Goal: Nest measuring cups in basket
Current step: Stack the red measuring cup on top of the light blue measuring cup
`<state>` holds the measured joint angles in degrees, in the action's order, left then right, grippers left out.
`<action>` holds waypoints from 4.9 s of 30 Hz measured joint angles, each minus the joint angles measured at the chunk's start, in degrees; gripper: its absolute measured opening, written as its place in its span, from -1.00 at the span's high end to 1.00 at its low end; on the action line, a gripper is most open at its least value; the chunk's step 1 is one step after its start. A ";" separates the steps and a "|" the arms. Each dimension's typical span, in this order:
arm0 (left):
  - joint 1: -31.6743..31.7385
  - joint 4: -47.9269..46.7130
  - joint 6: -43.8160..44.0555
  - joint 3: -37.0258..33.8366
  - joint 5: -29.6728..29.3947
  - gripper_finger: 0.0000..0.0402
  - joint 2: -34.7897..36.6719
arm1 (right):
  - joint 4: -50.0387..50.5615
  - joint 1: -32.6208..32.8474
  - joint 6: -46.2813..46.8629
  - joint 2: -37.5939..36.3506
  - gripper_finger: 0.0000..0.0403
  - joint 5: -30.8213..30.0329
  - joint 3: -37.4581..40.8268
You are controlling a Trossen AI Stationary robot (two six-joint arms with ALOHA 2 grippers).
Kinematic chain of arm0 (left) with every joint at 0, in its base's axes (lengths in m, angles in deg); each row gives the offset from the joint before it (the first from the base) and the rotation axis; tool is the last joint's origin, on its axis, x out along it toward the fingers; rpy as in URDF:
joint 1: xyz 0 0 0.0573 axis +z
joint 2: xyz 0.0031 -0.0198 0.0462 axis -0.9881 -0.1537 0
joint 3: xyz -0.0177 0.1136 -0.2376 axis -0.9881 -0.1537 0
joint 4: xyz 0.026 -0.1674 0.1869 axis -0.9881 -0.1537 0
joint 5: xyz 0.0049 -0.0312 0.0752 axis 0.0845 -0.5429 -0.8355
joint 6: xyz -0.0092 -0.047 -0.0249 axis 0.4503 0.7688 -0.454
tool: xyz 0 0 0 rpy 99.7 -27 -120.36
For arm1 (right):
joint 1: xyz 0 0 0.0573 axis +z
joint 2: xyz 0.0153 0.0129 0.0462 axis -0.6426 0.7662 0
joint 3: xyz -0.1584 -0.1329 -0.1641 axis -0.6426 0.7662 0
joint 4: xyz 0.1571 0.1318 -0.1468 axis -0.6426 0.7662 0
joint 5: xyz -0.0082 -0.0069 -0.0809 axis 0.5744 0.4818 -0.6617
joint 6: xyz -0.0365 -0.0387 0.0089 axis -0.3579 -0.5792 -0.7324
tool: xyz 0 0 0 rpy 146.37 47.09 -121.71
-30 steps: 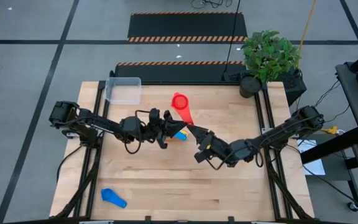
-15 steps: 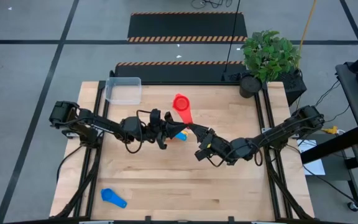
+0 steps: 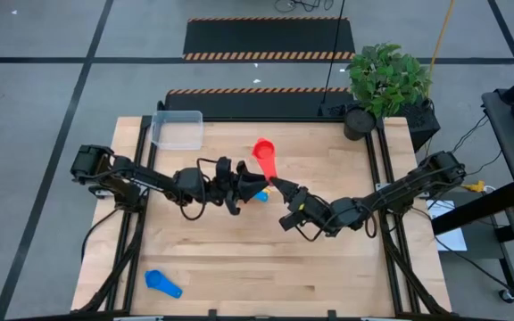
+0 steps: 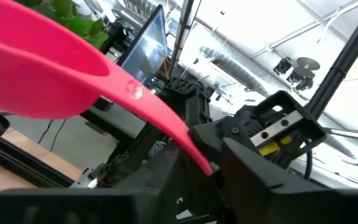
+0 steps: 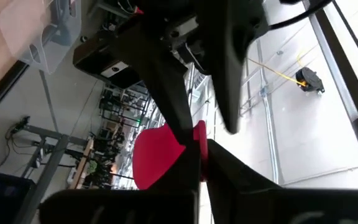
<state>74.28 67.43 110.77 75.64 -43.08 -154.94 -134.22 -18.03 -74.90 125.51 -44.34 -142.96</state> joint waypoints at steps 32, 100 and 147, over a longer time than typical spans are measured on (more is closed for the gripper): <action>-6.76 -46.19 -19.34 0.02 -2.03 0.26 27.19 | -4.23 -11.07 55.02 -20.37 1.00 37.05 21.10; -7.04 -49.52 -25.14 0.02 -9.26 0.27 30.56 | -15.50 -30.52 80.09 15.28 1.00 70.38 14.72; -7.04 -49.56 -25.18 0.02 -9.25 0.27 30.56 | -7.47 -31.34 77.94 15.30 0.81 70.44 13.76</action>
<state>67.25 17.87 85.59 75.67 -52.33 -124.38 -141.69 -49.38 3.04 140.81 26.11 -129.20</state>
